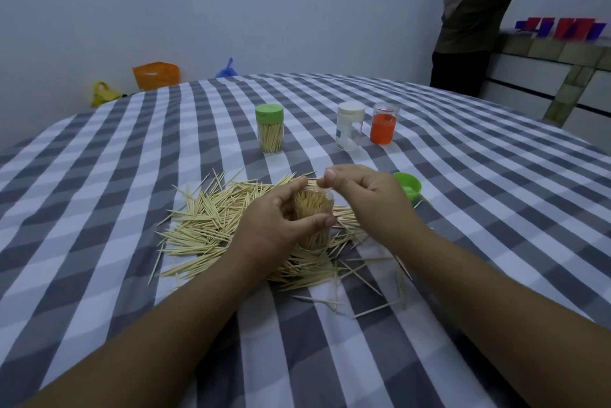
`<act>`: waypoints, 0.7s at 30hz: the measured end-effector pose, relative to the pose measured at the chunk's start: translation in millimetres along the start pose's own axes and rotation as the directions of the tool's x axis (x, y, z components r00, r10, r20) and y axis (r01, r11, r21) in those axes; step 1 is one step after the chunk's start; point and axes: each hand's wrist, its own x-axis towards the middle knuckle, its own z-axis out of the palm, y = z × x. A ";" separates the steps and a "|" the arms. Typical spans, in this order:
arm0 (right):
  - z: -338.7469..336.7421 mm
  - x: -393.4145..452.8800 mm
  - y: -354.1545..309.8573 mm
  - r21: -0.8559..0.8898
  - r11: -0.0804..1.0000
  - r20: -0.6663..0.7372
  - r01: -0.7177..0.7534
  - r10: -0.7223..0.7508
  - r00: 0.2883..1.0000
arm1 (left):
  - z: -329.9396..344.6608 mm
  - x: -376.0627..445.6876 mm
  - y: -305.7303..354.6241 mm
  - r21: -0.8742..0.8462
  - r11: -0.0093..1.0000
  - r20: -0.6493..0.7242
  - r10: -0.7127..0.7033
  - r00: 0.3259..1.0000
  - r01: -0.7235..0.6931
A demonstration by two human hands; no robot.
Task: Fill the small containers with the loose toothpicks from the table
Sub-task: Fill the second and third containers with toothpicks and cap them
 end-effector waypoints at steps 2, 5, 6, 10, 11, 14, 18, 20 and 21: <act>-18.4 4.6 -4.3 -0.020 0.998 0.068 -0.051 0.053 0.996 | -0.7 0.3 -2.0 -0.048 0.999 0.014 -0.020 1.000 0.021; -54.4 9.8 -9.3 -0.232 0.967 0.284 -0.104 0.169 0.944 | -1.5 -0.3 -2.5 -0.085 0.996 0.023 -0.029 0.999 0.031; -64.8 9.6 -10.5 -0.298 0.947 0.338 -0.122 0.223 0.914 | -1.8 -0.4 -2.9 -0.085 0.996 0.022 -0.031 0.999 0.033; -83.0 1.3 -6.7 -0.579 0.810 0.499 -0.094 0.443 0.745 | -2.5 0.8 -3.8 -0.080 0.996 0.025 -0.033 0.999 0.035; -82.6 -3.1 -4.3 -0.627 0.776 0.536 -0.061 0.488 0.689 | -2.0 1.1 -3.6 -0.083 0.996 0.028 -0.031 0.999 0.033; -79.1 -14.1 5.6 -0.673 0.740 0.593 0.025 0.518 0.617 | -1.7 0.9 -3.4 -0.075 0.997 0.030 -0.028 0.999 0.031; -81.1 -21.7 16.0 -0.642 0.766 0.560 0.034 0.438 0.703 | -1.1 1.0 -4.3 -0.060 0.998 0.025 -0.025 0.999 0.026; -82.7 -23.4 22.1 -0.648 0.761 0.496 0.026 0.396 0.773 | -1.2 1.3 -5.3 -0.057 0.998 0.026 -0.029 0.999 0.030; -82.9 -23.4 25.8 -0.655 0.755 0.453 0.019 0.373 0.810 | -1.1 1.3 -5.9 -0.060 0.998 0.027 -0.031 0.999 0.033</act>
